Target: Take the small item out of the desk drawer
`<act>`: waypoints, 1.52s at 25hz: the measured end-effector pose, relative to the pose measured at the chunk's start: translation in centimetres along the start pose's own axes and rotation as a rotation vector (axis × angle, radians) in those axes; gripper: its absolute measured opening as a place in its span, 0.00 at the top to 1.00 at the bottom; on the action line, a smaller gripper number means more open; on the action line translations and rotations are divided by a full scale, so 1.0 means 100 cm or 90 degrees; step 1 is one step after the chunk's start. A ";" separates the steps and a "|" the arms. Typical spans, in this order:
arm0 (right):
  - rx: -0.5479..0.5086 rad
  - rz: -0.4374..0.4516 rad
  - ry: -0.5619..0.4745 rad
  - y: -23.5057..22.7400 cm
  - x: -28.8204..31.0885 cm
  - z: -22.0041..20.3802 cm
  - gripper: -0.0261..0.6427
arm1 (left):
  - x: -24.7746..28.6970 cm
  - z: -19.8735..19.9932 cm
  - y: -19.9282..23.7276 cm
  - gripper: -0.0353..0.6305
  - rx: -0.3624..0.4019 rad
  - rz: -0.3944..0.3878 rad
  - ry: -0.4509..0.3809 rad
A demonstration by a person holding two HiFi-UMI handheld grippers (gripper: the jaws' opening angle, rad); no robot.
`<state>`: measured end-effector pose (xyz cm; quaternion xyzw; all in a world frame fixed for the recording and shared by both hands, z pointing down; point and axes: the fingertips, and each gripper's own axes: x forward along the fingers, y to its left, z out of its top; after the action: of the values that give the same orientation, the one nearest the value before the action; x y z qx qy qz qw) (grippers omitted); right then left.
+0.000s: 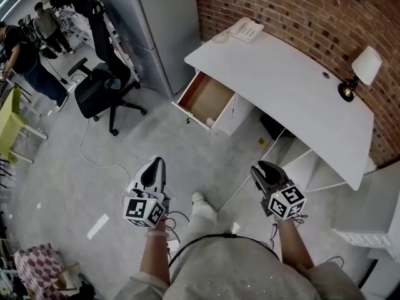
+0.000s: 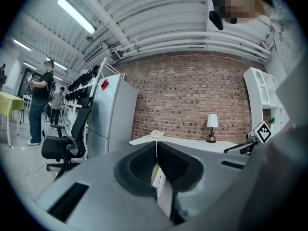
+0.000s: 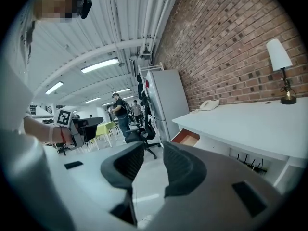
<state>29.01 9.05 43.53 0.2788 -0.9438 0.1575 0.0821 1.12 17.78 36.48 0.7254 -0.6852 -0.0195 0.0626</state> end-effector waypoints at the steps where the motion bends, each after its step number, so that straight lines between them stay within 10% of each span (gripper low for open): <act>1: 0.001 -0.002 0.006 -0.002 0.012 0.002 0.76 | 0.010 0.000 0.009 0.94 -0.002 -0.002 0.004; 21: 0.031 -0.070 0.081 -0.011 0.206 0.001 0.75 | 0.135 -0.028 0.159 0.94 -0.040 -0.090 0.072; 38: 0.051 -0.046 0.167 -0.024 0.286 -0.027 0.75 | 0.162 -0.067 0.188 0.94 -0.078 -0.105 0.123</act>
<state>6.79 -6.27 53.57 0.2924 -0.9073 0.2271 0.1994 -15.75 1.02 46.29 0.7727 -0.6115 0.0034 0.1703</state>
